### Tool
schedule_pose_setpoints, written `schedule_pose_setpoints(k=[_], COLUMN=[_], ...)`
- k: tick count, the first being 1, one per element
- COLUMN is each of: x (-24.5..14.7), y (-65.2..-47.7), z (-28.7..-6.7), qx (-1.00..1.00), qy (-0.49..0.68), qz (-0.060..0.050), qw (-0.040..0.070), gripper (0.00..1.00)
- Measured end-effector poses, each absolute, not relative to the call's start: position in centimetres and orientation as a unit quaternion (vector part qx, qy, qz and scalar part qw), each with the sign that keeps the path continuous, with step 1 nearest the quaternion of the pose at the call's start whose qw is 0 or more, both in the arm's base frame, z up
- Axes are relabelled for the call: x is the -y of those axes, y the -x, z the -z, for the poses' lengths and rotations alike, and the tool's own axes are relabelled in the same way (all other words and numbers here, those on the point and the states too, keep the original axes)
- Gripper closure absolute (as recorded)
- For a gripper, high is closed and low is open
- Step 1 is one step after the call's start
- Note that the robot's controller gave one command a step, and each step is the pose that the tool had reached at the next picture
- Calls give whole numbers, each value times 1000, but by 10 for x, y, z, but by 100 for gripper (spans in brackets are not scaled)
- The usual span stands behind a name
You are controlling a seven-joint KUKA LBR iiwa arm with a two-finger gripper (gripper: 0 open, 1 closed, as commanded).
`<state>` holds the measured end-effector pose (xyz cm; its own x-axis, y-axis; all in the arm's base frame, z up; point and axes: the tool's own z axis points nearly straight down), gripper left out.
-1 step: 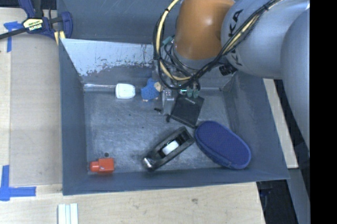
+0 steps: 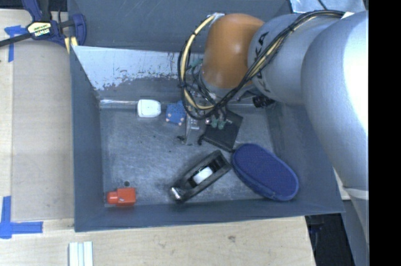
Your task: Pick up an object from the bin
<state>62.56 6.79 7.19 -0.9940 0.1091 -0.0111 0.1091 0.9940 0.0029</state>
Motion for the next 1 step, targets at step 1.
schedule_pose_setpoints(k=[1], x=[-67], y=[-629], z=[-78], qx=[-998], qy=[-55], qz=[-1], qw=[12], gripper=[100])
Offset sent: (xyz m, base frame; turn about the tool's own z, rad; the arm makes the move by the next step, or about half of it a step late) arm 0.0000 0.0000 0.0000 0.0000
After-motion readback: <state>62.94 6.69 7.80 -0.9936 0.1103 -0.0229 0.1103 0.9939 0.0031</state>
